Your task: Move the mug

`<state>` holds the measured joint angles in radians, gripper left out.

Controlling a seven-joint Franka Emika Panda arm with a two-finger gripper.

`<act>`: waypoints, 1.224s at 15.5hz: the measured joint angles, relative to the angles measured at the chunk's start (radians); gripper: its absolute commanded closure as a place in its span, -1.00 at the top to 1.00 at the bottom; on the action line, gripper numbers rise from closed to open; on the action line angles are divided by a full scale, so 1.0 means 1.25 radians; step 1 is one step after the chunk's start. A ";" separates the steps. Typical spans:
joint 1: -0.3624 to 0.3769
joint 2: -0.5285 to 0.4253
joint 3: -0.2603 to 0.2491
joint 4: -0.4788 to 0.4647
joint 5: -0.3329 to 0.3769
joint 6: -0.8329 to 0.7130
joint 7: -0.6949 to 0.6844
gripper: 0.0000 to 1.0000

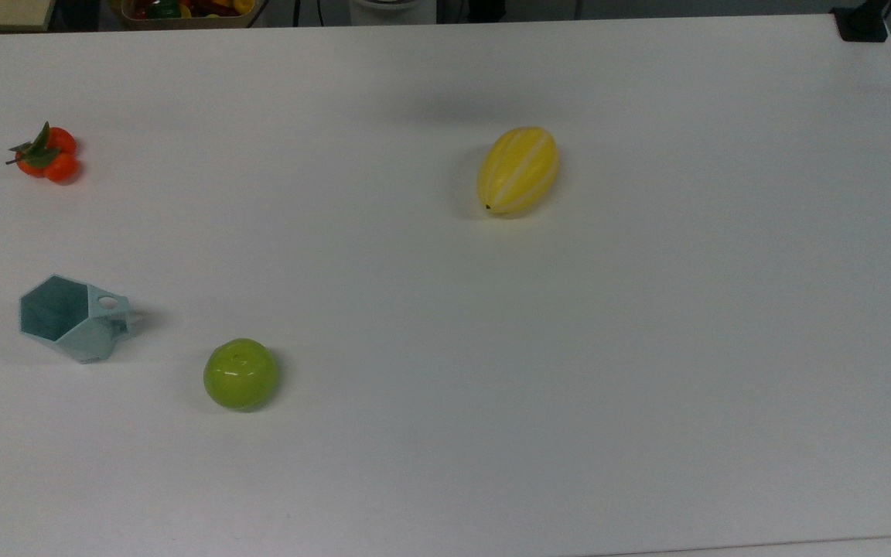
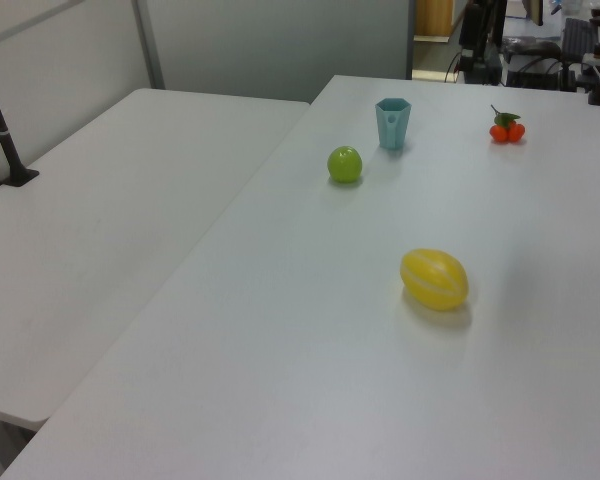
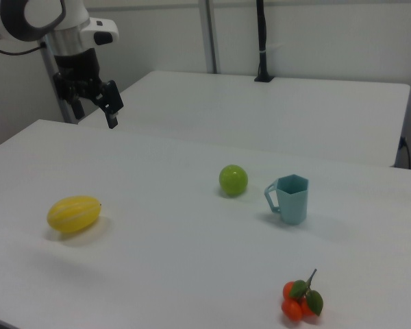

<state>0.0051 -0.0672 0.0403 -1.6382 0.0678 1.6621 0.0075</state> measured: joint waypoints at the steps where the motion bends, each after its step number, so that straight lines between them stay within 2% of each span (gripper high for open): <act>1: 0.000 0.000 0.000 0.000 0.000 0.000 0.000 1.00; 19: -0.021 0.004 -0.001 0.000 0.001 0.001 0.000 1.00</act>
<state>-0.0214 -0.0627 0.0389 -1.6384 0.0693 1.6635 0.0075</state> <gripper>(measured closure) 0.000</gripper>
